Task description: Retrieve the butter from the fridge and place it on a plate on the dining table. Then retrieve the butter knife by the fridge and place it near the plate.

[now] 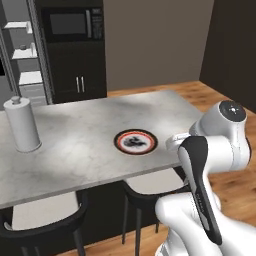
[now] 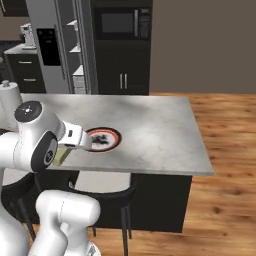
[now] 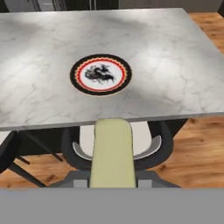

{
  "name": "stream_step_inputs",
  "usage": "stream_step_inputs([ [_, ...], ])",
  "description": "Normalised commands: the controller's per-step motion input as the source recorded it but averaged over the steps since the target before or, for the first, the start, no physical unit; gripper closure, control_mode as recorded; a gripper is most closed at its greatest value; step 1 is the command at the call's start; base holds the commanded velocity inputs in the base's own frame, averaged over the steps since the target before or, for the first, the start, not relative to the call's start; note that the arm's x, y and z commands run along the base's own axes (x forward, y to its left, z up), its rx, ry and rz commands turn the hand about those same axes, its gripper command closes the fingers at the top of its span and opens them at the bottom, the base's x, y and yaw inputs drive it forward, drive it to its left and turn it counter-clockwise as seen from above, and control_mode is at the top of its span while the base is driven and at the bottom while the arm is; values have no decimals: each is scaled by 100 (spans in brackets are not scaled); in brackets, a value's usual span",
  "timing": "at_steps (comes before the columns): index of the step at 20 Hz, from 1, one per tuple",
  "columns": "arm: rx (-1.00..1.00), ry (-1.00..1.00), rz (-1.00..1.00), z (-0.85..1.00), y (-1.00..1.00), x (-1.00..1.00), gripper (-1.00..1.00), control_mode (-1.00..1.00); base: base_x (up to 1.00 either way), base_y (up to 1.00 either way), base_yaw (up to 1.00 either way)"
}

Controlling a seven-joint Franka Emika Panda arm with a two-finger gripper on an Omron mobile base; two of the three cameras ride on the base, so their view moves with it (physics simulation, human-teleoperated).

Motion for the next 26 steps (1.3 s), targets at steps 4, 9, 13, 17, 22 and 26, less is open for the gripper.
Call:
stream_step_inputs([
  [4, 0, 0, 0, 0, 0, 0, 100, 100, 62, 11, -9],
  [9, 0, 0, 0, 0, 0, 0, 100, 100, 39, 16, -8],
  [13, 0, 0, 0, 0, 0, 0, 100, 100, 6, 1, -1],
  [17, 0, 0, 0, 0, 0, 0, 100, -100, 0, 0, 0],
  [22, 0, 1, 0, 0, 15, 46, 100, -100, 0, 0, 0],
  [26, 0, 2, 0, 0, 18, 74, 100, -100, 0, 0, 0],
])
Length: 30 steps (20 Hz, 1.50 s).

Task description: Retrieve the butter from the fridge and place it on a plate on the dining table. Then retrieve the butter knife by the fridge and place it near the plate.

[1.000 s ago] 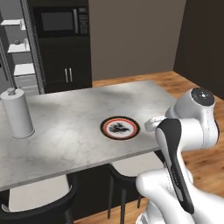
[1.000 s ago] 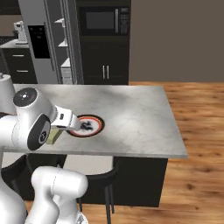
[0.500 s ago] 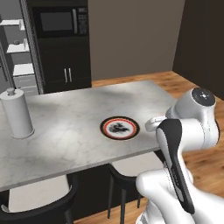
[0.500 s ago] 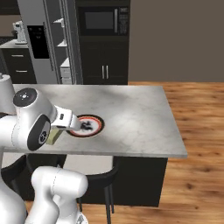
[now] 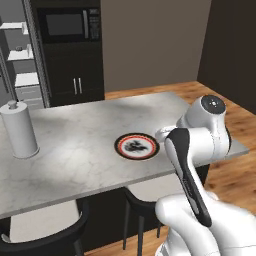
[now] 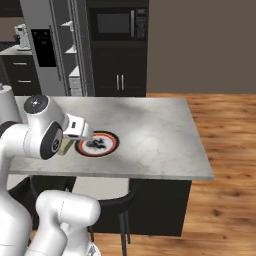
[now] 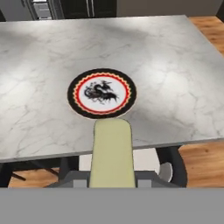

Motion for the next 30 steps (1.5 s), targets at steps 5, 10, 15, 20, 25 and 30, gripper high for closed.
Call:
stream_step_inputs([
  [5, 0, 7, 0, 0, 25, 81, 100, -100, 0, 0, 0],
  [10, 0, 1, 0, -10, 5, 49, 100, -100, 0, 0, 0],
  [15, 0, 0, 0, -35, 0, 28, 100, -100, 0, 0, 0],
  [20, 0, -2, 0, -42, 0, 24, 100, -100, 0, 0, 0],
  [25, 0, -9, 0, -37, 0, 34, 100, -100, 0, 0, 0],
  [30, 0, -4, 0, -24, 0, 35, 100, -100, 0, 0, 0],
])
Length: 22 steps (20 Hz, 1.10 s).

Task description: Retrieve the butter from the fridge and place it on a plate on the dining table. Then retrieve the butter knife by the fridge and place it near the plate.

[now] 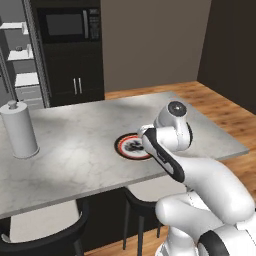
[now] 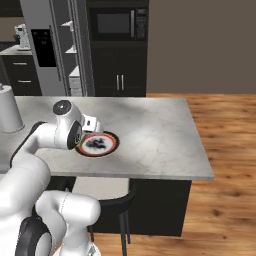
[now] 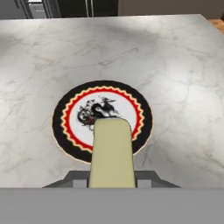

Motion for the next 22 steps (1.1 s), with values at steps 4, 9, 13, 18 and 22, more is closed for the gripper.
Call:
stream_step_inputs([
  [4, 0, 0, 0, -18, 0, 26, 100, -100, 0, 0, 0],
  [9, 0, 0, 0, -15, 3, 16, 100, -100, 0, 0, 0],
  [13, 0, 3, -3, -14, 12, 4, 100, -100, 0, 0, 0],
  [18, 0, 2, -4, -15, 15, 5, 100, -100, 0, 0, 0],
  [22, 0, 4, -5, -17, 6, 7, 100, -100, 0, 0, 0],
])
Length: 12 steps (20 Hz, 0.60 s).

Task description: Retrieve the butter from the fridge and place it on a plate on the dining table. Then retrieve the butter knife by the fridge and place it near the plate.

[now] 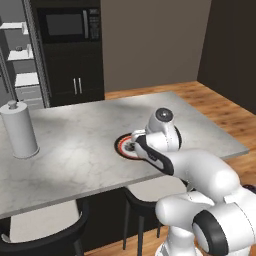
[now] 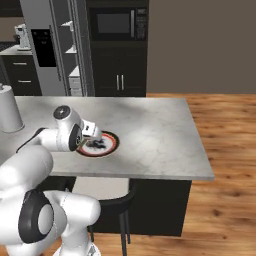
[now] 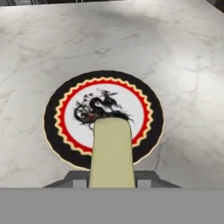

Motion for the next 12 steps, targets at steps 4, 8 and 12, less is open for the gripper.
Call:
stream_step_inputs([
  [4, 0, 3, -5, -24, 0, 16, 100, -100, 0, 0, 0],
  [8, 0, 0, -1, -22, 0, 25, 100, -100, 0, 0, 0],
  [12, 0, 0, -1, -15, 0, 24, 100, -100, 0, 0, 0],
])
